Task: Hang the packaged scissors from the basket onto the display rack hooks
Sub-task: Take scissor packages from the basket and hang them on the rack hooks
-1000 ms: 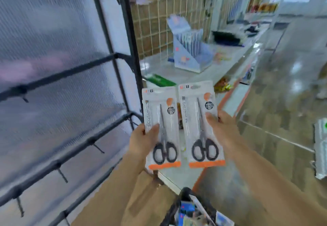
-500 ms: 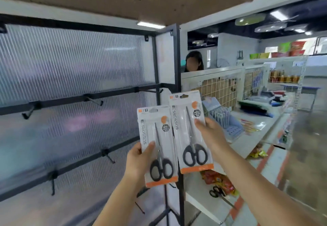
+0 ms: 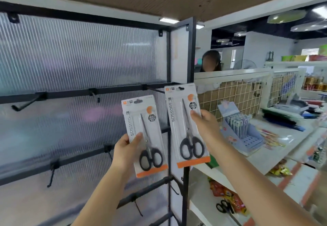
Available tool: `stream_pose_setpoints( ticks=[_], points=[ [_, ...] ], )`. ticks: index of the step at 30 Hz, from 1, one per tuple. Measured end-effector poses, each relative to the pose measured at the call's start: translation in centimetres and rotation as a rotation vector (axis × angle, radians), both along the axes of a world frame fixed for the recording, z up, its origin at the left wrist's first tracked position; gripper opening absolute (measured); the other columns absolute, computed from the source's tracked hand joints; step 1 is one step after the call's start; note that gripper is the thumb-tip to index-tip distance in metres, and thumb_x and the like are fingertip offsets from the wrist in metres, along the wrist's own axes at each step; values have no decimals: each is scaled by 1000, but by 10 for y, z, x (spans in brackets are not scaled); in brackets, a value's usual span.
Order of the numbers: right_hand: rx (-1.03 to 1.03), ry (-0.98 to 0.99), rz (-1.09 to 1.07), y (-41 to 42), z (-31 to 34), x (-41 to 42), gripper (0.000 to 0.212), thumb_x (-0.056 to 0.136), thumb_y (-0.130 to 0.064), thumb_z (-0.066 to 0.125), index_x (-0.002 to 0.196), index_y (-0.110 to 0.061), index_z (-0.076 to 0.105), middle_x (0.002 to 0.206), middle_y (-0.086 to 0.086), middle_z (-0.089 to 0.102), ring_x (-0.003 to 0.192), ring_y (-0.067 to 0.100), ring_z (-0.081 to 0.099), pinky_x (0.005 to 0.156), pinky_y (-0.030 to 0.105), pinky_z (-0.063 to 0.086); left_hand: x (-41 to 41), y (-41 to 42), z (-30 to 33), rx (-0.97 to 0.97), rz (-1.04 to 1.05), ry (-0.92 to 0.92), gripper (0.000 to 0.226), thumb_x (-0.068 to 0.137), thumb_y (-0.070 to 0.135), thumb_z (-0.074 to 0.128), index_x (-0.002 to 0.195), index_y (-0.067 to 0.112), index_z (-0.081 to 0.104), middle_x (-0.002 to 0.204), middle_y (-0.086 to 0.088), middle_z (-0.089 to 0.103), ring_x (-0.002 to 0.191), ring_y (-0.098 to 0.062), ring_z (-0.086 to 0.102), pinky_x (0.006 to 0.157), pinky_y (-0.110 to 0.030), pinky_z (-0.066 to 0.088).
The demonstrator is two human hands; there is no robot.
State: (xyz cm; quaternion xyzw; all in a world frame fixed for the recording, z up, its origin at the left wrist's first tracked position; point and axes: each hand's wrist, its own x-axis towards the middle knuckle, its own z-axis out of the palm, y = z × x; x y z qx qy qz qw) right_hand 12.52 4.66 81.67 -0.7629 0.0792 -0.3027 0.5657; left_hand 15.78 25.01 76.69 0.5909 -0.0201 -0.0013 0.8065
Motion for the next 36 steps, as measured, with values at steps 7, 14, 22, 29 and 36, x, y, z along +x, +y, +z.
stream_pose_setpoints(
  ticks=[7, 14, 22, 29, 36],
  points=[
    [1, 84, 78, -3, -1, 21, 38, 96, -25, 48, 112, 9, 54, 82, 21, 49, 70, 15, 43, 58, 25, 31, 14, -3, 6, 40, 118, -37, 8, 93, 20, 59, 91, 13, 63, 92, -9, 69, 79, -26, 64, 73, -40, 55],
    [0, 88, 111, -6, 2, 28, 29, 94, -27, 51, 90, 2, 57, 70, 8, 38, 59, 13, 34, 55, 27, 25, 26, 8, 9, 106, 180, -48, 14, 92, 23, 60, 92, 9, 60, 100, -15, 69, 93, -37, 66, 82, -53, 54],
    [-26, 94, 120, -3, -3, 37, 19, 94, -26, 51, 83, -11, 52, 65, 6, 37, 55, 13, 33, 52, 25, 25, 30, 12, 11, 102, 170, -77, 10, 93, 22, 58, 96, 14, 61, 98, -10, 70, 89, -31, 68, 77, -46, 56],
    [18, 89, 141, 3, -9, 53, 25, 95, -25, 51, 75, -12, 44, 60, 2, 31, 54, 12, 30, 53, 27, 22, 37, 9, 10, 90, 153, -79, 15, 92, 22, 58, 97, 8, 60, 100, -14, 70, 89, -33, 68, 76, -44, 57],
    [17, 69, 153, 12, -18, 75, 27, 95, -27, 51, 75, -9, 45, 62, 1, 33, 54, 10, 30, 51, 24, 24, 49, 15, 5, 101, 156, -80, 18, 93, 20, 58, 102, 5, 61, 106, -13, 69, 96, -32, 67, 86, -51, 53]
  ],
)
